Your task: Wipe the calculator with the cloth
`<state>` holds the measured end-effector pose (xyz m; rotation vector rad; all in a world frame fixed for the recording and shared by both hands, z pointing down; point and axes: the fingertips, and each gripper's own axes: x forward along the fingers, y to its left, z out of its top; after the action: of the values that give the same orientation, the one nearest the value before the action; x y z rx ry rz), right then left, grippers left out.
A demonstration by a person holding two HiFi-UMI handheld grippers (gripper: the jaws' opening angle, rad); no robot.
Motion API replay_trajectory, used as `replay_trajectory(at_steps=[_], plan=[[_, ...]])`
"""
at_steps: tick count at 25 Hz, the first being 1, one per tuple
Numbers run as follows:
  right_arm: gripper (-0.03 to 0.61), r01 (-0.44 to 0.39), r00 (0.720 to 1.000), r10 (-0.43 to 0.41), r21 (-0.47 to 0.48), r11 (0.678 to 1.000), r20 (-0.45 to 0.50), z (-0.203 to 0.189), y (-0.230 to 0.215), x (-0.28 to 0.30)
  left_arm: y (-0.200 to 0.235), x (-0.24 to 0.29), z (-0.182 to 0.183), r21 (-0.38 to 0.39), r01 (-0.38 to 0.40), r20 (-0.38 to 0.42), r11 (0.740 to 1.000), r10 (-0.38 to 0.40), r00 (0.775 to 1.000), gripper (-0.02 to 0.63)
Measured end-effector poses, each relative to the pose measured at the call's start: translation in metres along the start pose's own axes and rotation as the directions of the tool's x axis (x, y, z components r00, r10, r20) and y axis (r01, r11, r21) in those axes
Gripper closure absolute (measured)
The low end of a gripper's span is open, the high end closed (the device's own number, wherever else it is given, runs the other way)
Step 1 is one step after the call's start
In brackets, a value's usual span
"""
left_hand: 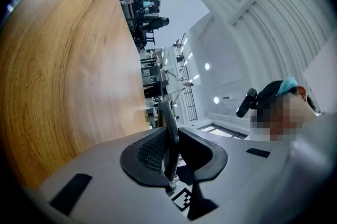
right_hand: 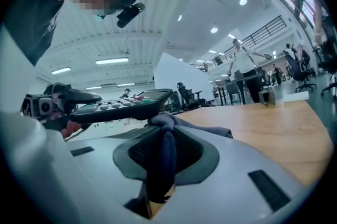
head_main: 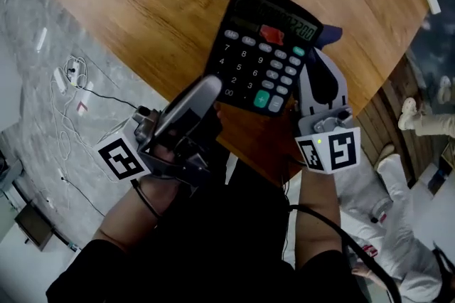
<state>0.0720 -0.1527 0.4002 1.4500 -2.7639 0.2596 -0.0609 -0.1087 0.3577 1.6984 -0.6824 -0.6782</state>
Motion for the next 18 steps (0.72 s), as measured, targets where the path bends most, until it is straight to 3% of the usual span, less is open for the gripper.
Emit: replay_trajectory(at_steps=[3,8,11,18], plan=[[0.511,-0.012,1.000,0.012,0.005,1.000,-0.021,-0.010,0.011,-0.005,-0.003,0.002,0.003,-0.005,0.002,0.013,1.000,-0.002,1.000,0.541],[0.511,-0.123,0.992,0.122,-0.061,0.990,-0.027,-0.006,0.080,-0.020,-0.013,0.003,0.004,-0.017,0.009,0.029,1.000,-0.009,1.000,0.541],[0.511,-0.147,0.989,0.145,-0.090,0.985,-0.028,-0.007,0.103,-0.021,-0.010,0.001,0.003,-0.040,0.003,0.032,0.999,-0.001,0.999,0.541],[0.511,-0.015,0.998,0.019,-0.087,0.996,0.051,0.014,0.068,-0.008,-0.005,0.001,-0.003,-0.082,-0.002,0.034,0.997,0.005,0.999,0.541]])
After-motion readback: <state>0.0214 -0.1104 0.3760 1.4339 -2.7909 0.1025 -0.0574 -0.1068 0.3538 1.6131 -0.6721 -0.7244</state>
